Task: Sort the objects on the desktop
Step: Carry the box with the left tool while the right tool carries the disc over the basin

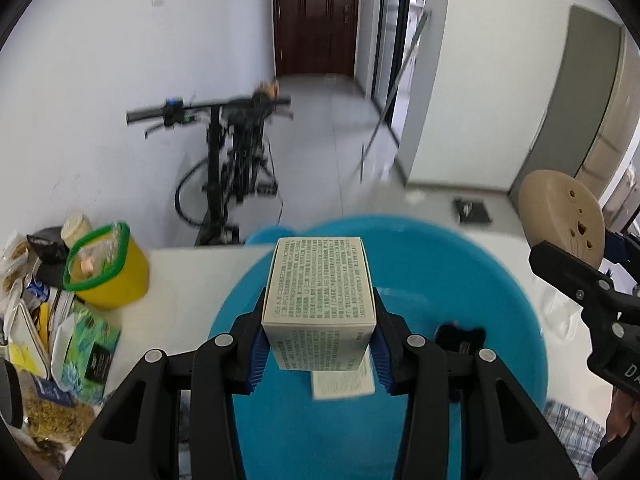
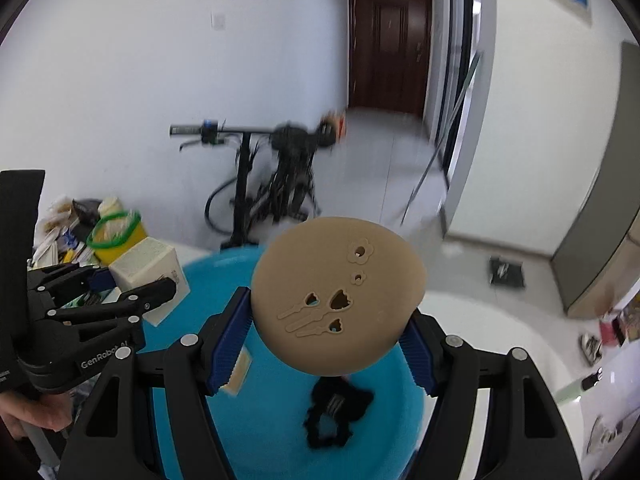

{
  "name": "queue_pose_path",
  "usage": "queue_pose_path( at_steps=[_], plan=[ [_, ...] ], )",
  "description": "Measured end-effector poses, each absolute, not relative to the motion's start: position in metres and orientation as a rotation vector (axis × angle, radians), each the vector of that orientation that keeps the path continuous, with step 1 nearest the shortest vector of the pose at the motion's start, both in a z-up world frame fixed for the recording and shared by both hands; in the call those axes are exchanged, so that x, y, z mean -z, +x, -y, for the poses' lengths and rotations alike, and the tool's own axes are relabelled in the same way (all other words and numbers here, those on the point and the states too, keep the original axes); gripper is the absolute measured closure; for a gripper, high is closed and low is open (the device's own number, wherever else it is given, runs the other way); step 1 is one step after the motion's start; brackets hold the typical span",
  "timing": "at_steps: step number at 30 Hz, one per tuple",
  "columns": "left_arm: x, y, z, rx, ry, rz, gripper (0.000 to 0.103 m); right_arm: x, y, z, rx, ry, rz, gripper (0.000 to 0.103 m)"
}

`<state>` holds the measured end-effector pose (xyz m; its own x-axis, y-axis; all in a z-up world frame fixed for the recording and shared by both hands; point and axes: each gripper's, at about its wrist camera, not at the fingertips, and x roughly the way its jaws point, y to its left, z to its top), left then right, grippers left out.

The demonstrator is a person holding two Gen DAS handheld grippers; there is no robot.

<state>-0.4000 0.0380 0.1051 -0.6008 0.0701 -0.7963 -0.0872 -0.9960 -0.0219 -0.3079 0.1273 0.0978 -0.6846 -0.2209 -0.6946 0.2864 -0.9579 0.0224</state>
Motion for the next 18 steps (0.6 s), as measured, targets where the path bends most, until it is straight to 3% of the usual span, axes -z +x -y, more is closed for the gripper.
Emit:
queue_pose_path(
  at_steps=[5,18],
  plan=[
    [-0.084,-0.412,-0.033,-2.643,-1.558,0.01,0.058,-0.084,-0.321,-0.129,2.562,1.251,-0.155,0.035],
    [-0.051,-0.42,-0.032,-2.549,-1.682,0.029,0.058,-0.042,-0.338,-0.125,2.483,1.409,-0.159,0.035]
  ],
)
